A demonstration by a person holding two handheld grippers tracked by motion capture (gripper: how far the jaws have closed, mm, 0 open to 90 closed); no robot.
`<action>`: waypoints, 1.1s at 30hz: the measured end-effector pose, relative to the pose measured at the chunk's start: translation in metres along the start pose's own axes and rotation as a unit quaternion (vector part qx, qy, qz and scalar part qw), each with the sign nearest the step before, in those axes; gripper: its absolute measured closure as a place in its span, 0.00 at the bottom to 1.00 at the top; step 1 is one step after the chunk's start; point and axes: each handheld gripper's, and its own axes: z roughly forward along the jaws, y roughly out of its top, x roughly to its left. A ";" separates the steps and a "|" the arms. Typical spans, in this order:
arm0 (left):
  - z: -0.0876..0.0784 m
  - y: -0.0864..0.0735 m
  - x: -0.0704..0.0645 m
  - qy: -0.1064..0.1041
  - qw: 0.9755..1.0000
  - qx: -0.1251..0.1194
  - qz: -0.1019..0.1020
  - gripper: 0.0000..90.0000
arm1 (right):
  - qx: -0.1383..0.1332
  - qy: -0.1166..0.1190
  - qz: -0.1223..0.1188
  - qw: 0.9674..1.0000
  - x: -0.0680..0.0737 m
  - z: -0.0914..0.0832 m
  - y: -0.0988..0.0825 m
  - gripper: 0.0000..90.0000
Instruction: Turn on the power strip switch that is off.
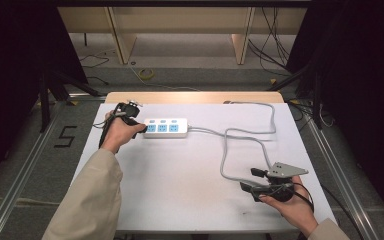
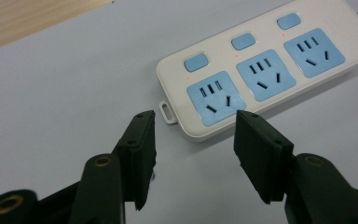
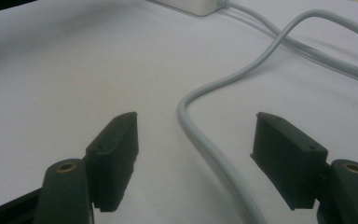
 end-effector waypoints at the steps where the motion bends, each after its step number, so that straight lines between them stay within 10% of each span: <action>1: -0.001 -0.001 0.000 0.000 1.000 0.002 0.001 0.52 | 0.000 0.000 0.000 1.000 0.000 0.000 0.000 0.35; 33: -0.042 -0.039 -0.031 -0.035 0.996 -0.043 0.063 0.36 | 0.001 0.002 0.002 1.000 -0.001 0.000 0.000 0.35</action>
